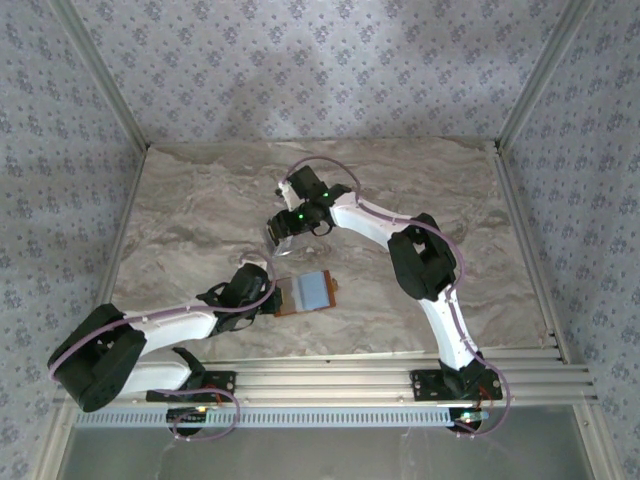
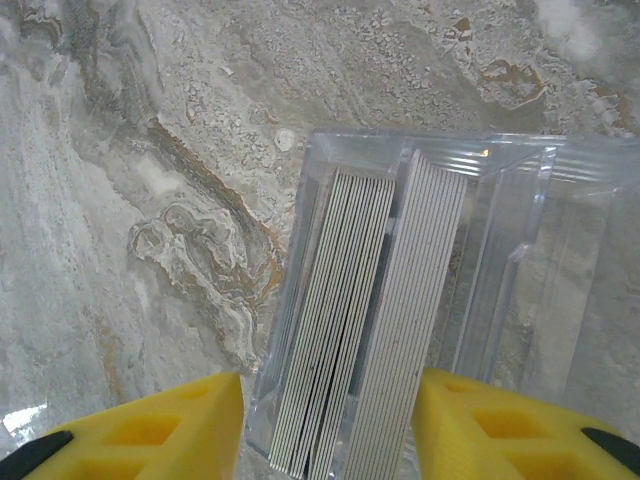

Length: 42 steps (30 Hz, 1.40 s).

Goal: Put the credit cards into the card holder

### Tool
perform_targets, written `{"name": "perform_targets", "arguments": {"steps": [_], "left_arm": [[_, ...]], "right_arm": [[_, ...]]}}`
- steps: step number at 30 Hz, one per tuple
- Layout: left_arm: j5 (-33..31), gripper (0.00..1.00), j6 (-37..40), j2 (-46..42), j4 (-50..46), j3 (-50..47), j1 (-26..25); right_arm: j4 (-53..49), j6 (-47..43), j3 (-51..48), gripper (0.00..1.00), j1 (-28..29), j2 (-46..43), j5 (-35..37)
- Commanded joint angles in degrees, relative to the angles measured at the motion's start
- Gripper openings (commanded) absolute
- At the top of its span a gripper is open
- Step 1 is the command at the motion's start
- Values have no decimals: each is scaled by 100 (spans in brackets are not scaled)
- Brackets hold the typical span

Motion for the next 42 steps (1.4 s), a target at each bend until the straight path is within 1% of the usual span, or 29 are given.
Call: {"name": "perform_targets", "arguments": {"steps": [1, 14, 34, 39, 42], "left_arm": [[-39, 15, 68, -73, -217, -82, -35], [-31, 15, 71, -91, -206, -98, -42], [-30, 15, 71, -109, -215, -99, -41], [-24, 15, 67, -109, -220, -96, -39], [-22, 15, 67, -118, -224, -98, -41]], "right_arm": [[67, -83, -22, 49, -57, 27, -359], [352, 55, -284, 46, -217, -164, -756], [719, 227, -636, 43, -395, -477, -1122], [763, 255, -659, 41, -414, -497, -1163], [768, 265, -664, 39, -419, -495, -1171]]}}
